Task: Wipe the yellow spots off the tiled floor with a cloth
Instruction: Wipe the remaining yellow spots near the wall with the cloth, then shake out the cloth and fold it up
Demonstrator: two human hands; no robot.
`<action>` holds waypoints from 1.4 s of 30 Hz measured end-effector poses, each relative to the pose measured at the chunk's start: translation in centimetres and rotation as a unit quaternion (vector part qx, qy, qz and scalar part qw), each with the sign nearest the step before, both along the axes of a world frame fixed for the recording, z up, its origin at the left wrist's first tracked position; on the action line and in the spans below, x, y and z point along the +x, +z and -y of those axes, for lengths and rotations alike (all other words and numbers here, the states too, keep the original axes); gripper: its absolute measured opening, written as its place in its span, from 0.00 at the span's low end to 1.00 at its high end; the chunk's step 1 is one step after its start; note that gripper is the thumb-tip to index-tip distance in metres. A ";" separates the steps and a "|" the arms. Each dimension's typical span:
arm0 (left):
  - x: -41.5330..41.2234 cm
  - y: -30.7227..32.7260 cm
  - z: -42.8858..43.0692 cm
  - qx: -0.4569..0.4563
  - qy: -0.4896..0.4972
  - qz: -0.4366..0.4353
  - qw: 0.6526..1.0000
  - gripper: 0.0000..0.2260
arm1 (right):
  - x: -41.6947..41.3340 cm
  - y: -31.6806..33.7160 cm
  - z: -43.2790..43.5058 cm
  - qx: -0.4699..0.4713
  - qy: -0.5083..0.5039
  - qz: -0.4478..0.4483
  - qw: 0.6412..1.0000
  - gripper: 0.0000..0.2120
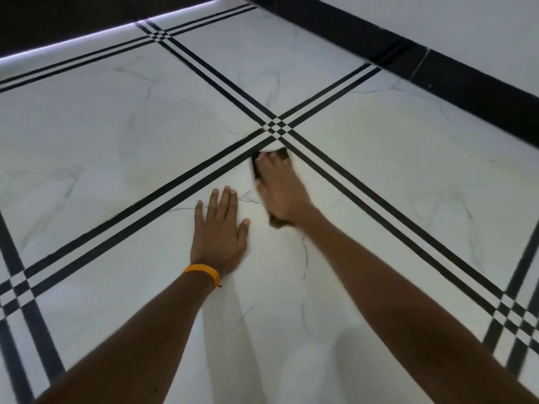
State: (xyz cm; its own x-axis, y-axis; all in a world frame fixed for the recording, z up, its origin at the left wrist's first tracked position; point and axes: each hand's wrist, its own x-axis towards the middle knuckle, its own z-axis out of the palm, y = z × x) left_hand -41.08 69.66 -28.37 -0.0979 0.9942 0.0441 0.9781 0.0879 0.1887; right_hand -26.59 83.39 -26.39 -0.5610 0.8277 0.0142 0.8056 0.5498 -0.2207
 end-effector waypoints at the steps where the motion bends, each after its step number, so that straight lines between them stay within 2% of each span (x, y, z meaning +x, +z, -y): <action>1: -0.1 0.0 0.0 -0.001 0.000 0.001 1.000 0.32 | -0.1 -0.1 2.4 -0.007 0.040 -0.005 0.999 0.30; 4: -0.2 0.0 0.0 -0.005 -0.003 -0.002 1.000 0.32 | 3.2 -0.2 7.3 -0.026 0.080 -0.032 0.996 0.30; 6: -0.2 0.0 -0.1 0.001 -0.006 0.006 1.000 0.32 | 6.2 0.4 8.6 -0.066 0.056 -0.075 0.993 0.28; 9: -0.1 0.1 -0.2 -0.008 -0.006 0.002 1.000 0.32 | 8.8 2.2 9.2 -0.101 -0.101 -0.173 0.974 0.23; 12: 0.0 0.2 -0.1 -0.024 0.000 -0.009 1.000 0.29 | 9.1 3.2 9.2 -0.079 -0.249 -0.167 0.951 0.20; 14: 0.4 0.8 -0.4 -0.056 0.002 -0.029 0.998 0.28 | 8.7 3.4 9.4 -0.124 -0.303 -0.161 0.931 0.17; 17: 1.1 2.6 -0.6 -0.116 0.018 -0.042 0.992 0.29 | 8.4 4.0 9.7 -0.176 -0.362 -0.170 0.899 0.08; 21: 1.7 5.5 -0.6 -0.193 0.038 0.037 0.980 0.27 | 8.0 5.5 9.8 -0.280 -0.365 -0.215 0.862 0.09; 24: 2.7 9.4 -0.2 -0.172 0.056 0.142 0.973 0.15 | 7.5 8.9 10.3 -0.301 -0.318 -0.292 0.850 0.08; 25: 3.2 11.2 -0.1 -0.170 0.067 0.197 0.963 0.13 | 7.5 10.6 10.3 -0.290 -0.299 -0.304 0.857 0.09; 28: 4.7 16.7 -0.6 -0.175 0.093 0.393 0.898 0.12 | 7.7 15.8 9.9 -0.287 -0.231 -0.322 0.872 0.09; 30: 5.1 20.1 -1.3 -0.124 0.084 0.434 0.888 0.12 | 7.7 19.3 9.7 -0.348 -0.140 -0.306 0.875 0.06; 31: 5.2 21.4 -1.5 -0.098 0.085 0.457 0.880 0.14 | 7.7 20.9 9.8 -0.363 -0.094 -0.269 0.887 0.06; 33: 5.5 23.5 -1.4 -0.092 0.089 0.521 0.844 0.18 | 7.7 23.8 9.8 -0.348 -0.021 -0.196 0.916 0.10; 36: 5.8 23.5 -0.3 -0.169 0.104 0.567 0.799 0.14 | 7.5 26.6 10.0 -0.299 0.036 -0.191 0.934 0.11; 38: 5.1 22.4 0.7 -0.247 0.176 0.548 0.780 0.24 | 7.5 27.7 10.0 -0.257 0.041 -0.204 0.944 0.12; 40: 3.8 20.9 1.5 -0.330 0.245 0.574 0.708 0.37 | 7.7 28.1 9.8 -0.215 0.036 -0.224 0.950 0.12; 42: 2.9 19.7 1.7 -0.387 0.281 0.632 0.610 0.42 | 7.8 28.4 9.9 -0.180 0.025 -0.254 0.950 0.11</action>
State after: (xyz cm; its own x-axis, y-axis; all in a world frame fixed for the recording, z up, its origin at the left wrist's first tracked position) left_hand -38.14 67.93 -8.66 0.0973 0.4642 -0.8803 -0.1308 0.8828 0.4511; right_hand -18.80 73.53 2.02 -0.5957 0.8031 0.0136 0.5205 0.3988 -0.7550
